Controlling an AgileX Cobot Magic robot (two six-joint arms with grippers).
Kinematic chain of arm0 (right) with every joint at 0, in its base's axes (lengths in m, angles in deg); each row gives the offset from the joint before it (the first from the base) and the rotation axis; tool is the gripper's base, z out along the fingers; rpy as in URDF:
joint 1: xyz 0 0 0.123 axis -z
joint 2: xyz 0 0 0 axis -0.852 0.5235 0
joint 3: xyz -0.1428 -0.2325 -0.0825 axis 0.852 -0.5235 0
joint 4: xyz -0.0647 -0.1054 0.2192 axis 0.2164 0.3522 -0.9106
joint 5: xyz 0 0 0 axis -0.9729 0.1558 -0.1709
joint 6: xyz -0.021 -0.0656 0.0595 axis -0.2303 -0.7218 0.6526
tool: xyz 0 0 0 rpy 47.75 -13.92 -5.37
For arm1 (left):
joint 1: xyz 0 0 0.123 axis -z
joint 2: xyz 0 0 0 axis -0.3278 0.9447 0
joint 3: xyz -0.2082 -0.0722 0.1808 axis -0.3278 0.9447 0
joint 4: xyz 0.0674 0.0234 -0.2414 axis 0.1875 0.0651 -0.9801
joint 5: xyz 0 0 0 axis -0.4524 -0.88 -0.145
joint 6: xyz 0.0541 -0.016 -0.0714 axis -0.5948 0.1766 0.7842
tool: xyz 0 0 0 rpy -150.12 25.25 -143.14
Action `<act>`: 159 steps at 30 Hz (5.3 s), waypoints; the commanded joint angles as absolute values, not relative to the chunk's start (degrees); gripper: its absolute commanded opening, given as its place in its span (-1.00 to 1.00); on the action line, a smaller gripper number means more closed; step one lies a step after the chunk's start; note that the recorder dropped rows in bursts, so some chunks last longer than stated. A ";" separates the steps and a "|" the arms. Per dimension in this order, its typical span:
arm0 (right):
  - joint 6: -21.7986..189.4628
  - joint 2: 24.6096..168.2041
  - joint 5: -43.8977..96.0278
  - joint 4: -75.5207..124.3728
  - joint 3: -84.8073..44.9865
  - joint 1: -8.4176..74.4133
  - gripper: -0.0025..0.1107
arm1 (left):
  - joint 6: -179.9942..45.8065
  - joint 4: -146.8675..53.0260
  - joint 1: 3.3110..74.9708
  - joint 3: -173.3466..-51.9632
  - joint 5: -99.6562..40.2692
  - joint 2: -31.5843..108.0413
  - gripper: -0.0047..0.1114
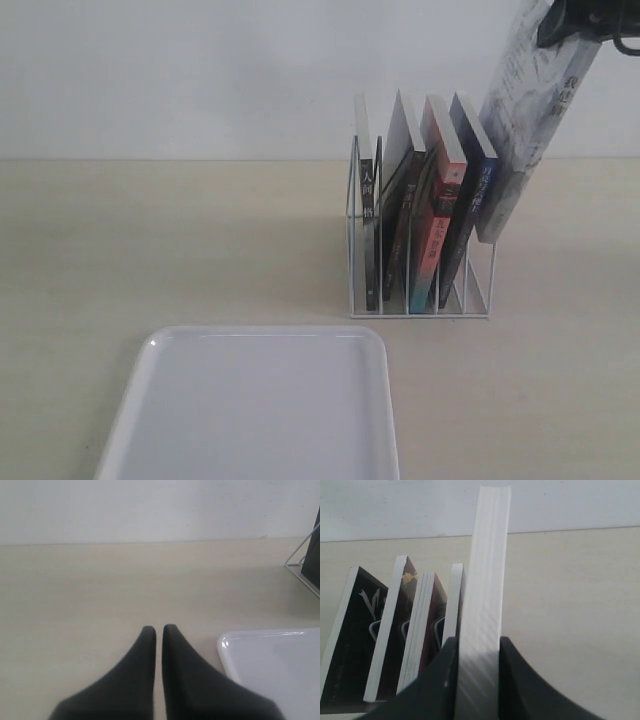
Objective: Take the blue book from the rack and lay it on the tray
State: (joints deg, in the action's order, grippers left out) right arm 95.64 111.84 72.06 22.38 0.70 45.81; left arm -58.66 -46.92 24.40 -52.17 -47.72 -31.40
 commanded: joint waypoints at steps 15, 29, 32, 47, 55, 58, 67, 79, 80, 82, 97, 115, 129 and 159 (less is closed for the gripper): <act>94.49 116.94 62.35 23.40 -5.83 45.88 -0.96 | -58.28 -46.92 24.28 -51.96 -47.42 -31.58 -0.85; 94.32 117.85 58.73 23.40 -5.93 45.88 -0.12 | -58.28 -46.92 24.28 -51.96 -47.42 -31.58 -0.85; 93.49 117.85 58.73 23.40 -5.93 45.88 -0.12 | -58.28 -46.92 24.28 -51.96 -47.42 -31.58 -0.85; 88.12 114.44 59.12 19.85 -0.52 37.83 -0.12 | -58.28 -46.92 24.28 -51.96 -47.42 -31.58 -0.85; 91.28 118.02 58.61 21.13 2.15 30.30 -0.12 | -58.28 -46.92 24.28 -51.96 -47.42 -31.58 -0.85; 95.13 120.00 58.88 24.88 2.15 30.45 -0.12 | -58.28 -46.92 24.28 -51.96 -47.42 -31.58 -0.85; 97.44 124.81 58.16 26.92 2.15 30.45 -0.12 | -58.28 -46.92 24.28 -51.96 -47.42 -31.58 -0.85; 103.04 127.99 58.74 32.94 2.15 30.54 -0.12 | -58.28 -46.92 24.28 -51.96 -47.42 -31.58 -0.85; 103.04 128.34 58.83 32.94 2.15 30.54 -0.12 | -58.28 -46.92 24.28 -51.96 -47.42 -31.58 -0.85; 103.04 129.19 58.83 32.94 2.15 30.54 -0.12 | -58.28 -46.92 24.28 -51.96 -47.42 -31.58 -0.85; 103.92 130.43 58.21 32.94 2.15 30.54 -0.96 | -58.28 -46.92 24.28 -51.96 -47.42 -31.58 -0.85; 106.03 124.61 65.33 34.72 9.17 30.43 -0.96 | -58.28 -46.92 24.28 -51.96 -47.42 -31.58 -0.85; 107.93 115.66 68.15 36.13 9.17 30.43 -0.96 | -58.28 -46.92 24.28 -51.96 -47.42 -31.58 -0.85; 110.76 124.19 64.41 36.94 4.51 30.43 -0.96 | -58.28 -46.92 24.28 -51.96 -47.42 -31.58 -0.85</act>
